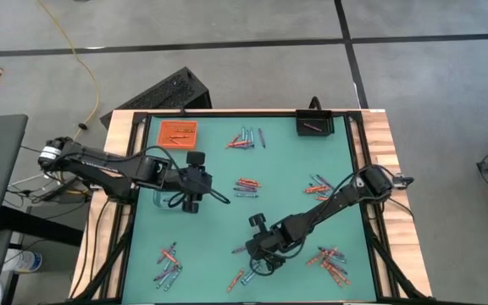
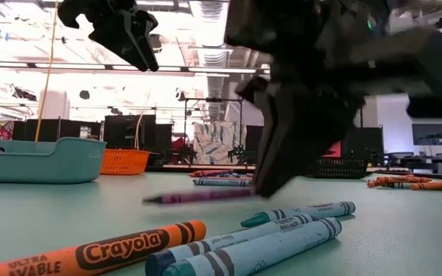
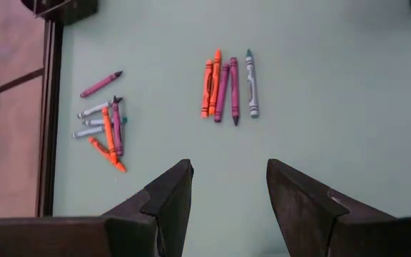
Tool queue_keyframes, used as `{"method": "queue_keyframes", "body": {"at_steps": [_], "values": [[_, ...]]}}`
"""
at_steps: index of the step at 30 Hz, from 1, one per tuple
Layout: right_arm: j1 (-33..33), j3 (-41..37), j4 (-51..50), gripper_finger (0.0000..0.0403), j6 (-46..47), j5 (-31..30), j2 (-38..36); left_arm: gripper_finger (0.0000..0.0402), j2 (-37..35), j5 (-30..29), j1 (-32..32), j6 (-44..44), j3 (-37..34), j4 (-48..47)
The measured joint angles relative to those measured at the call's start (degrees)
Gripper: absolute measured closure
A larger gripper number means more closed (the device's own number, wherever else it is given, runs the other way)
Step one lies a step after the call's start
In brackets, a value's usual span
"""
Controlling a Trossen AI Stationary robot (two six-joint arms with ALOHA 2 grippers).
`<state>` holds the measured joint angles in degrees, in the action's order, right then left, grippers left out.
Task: Sort crayons
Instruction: Put the purple crayon into the black basket
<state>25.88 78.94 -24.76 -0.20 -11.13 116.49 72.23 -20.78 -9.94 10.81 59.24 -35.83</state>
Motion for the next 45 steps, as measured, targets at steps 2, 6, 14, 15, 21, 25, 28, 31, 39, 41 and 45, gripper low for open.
{"method": "queue_keyframes", "body": {"at_steps": [2,6,14,15,21,25,28,31,39,41,45], "values": [[-0.4,2.2,-3.6,0.0401,-0.7,-1.0,-0.1,0.0230,0.0,0.0,-0.5,0.4,0.0,0.0],[-1.6,5.7,-11.7,0.0402,-2.4,-3.1,-0.1,0.0230,0.0,0.1,-1.3,0.5,0.0,-0.1],[-6.0,10.0,-27.9,0.0402,-4.0,-4.2,-0.2,0.0230,0.0,1.8,-2.9,1.2,-1.8,1.9],[-6.6,10.1,-29.4,0.0402,-4.2,-4.2,-0.4,0.0230,0.0,1.9,-3.0,1.6,-2.6,2.8],[-10.8,9.9,-34.8,0.0403,-5.3,-4.9,-3.0,0.0230,0.0,2.6,-3.0,2.3,-8.0,8.3],[-14.0,9.3,-35.4,0.0403,-6.9,-6.1,-7.1,0.0230,0.1,4.0,-3.0,2.9,-11.9,13.3],[-16.7,8.4,-35.7,0.0403,-8.2,-7.2,-11.0,0.0230,0.0,5.4,-3.0,3.6,-14.8,18.0],[-19.8,7.2,-36.2,0.0403,-9.5,-7.2,-15.3,0.0230,0.1,6.8,-3.0,3.9,-17.1,22.7],[-31.7,2.4,-38.0,0.0403,-12.3,-7.6,-27.7,0.0230,0.1,10.5,-3.0,6.7,-20.2,31.8],[-35.3,0.4,-37.8,0.0403,-12.9,-7.5,-30.9,0.0230,0.1,11.4,-3.0,7.4,-20.3,32.5],[-43.2,-4.0,-37.1,0.0403,-15.3,-7.6,-36.3,0.0230,0.0,11.5,-3.0,8.9,-20.3,33.7]]}}
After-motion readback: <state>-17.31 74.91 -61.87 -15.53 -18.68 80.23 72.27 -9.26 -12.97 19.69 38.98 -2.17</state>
